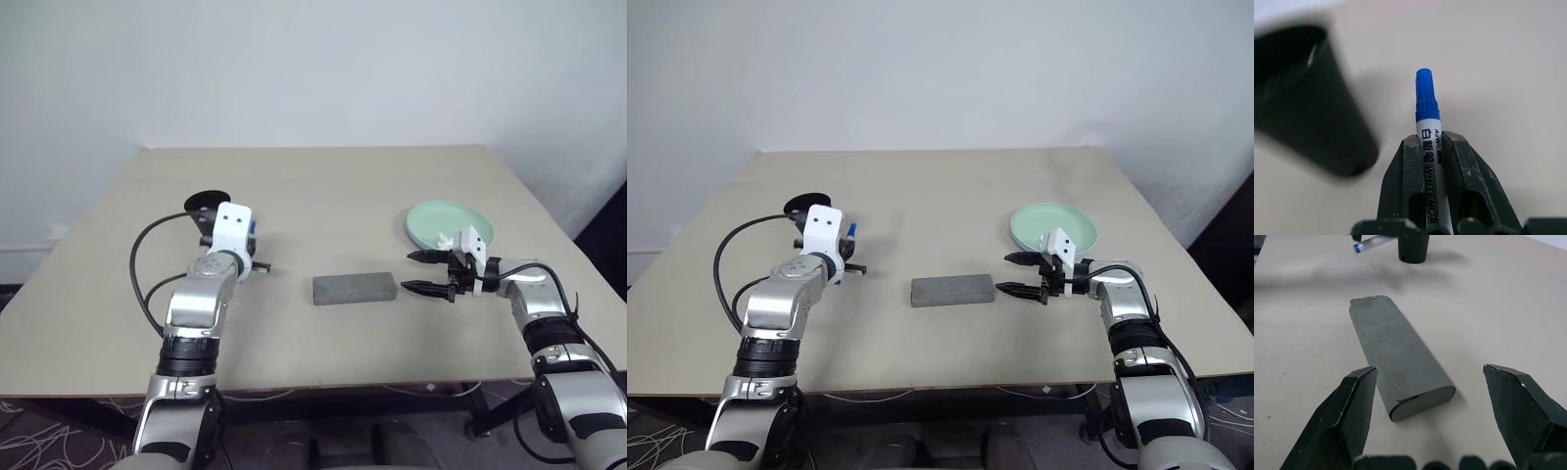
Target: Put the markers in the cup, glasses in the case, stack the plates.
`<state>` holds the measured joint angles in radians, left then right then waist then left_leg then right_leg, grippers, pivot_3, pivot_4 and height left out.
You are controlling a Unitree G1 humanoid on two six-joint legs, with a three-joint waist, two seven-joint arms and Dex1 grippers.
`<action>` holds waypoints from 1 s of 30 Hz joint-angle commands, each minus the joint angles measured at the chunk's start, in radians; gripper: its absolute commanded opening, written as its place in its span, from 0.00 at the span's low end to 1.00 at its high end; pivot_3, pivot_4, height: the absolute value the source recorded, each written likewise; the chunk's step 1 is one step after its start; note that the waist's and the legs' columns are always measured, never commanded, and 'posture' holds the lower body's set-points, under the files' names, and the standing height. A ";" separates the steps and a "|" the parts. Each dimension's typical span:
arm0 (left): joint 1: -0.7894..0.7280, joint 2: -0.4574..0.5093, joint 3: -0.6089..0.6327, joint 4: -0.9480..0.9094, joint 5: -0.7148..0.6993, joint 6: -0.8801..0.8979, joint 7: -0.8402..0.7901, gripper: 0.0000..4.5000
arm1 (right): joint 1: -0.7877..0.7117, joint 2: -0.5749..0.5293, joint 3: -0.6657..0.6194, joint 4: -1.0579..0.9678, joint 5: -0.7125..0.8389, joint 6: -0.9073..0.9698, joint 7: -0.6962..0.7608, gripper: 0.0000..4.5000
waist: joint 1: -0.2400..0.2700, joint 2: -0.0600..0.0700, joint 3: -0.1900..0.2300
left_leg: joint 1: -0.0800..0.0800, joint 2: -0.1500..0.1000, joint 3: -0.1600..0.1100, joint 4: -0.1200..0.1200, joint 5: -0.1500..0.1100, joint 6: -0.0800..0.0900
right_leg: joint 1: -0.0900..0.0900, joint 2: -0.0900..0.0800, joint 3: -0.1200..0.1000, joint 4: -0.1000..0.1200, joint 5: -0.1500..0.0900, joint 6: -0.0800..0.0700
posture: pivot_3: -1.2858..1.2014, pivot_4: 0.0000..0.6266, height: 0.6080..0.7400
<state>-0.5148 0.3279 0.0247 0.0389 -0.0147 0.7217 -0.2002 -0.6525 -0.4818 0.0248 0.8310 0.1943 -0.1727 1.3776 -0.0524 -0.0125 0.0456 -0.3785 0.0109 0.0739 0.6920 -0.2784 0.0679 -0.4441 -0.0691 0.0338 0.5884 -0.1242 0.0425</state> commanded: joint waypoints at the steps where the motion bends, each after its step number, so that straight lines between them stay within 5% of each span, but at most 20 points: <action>1: -0.062 0.028 -0.006 0.026 0.008 -0.223 -0.045 0.03 | -0.033 0.002 -0.011 -0.006 0.006 -0.018 -0.002 0.84 | 0.000 0.000 0.000 | 0.000 0.000 0.000 0.000 0.000 0.000 | 0.000 0.000 0.000 0.000 0.000 0.000 | 0.52 0.00 0.94; 14: -0.338 0.089 0.012 0.667 0.193 -0.893 0.299 0.03 | -0.032 0.007 -0.015 -0.013 0.009 -0.018 -0.011 0.84 | 0.002 0.000 0.000 | 0.000 -0.001 0.001 0.000 0.001 0.001 | 0.001 0.000 0.000 0.000 0.002 0.002 | 0.52 0.00 0.94; 30: -0.427 0.072 -0.004 1.064 0.239 -1.133 0.450 0.03 | -0.013 -0.004 -0.020 -0.046 0.015 -0.002 -0.021 0.84 | 0.003 0.000 0.000 | -0.001 0.000 0.001 0.000 0.000 0.000 | 0.001 -0.001 -0.002 0.000 0.002 0.002 | 0.52 0.00 0.94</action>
<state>-0.8957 0.3932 0.0178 1.1077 0.2230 -0.3840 0.2369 -0.6552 -0.4730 0.0238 0.8162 0.1938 -0.1717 1.3554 -0.0491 -0.0125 0.0457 -0.3792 0.0105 0.0753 0.6923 -0.2781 0.0681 -0.4435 -0.0696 0.0316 0.5880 -0.1224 0.0449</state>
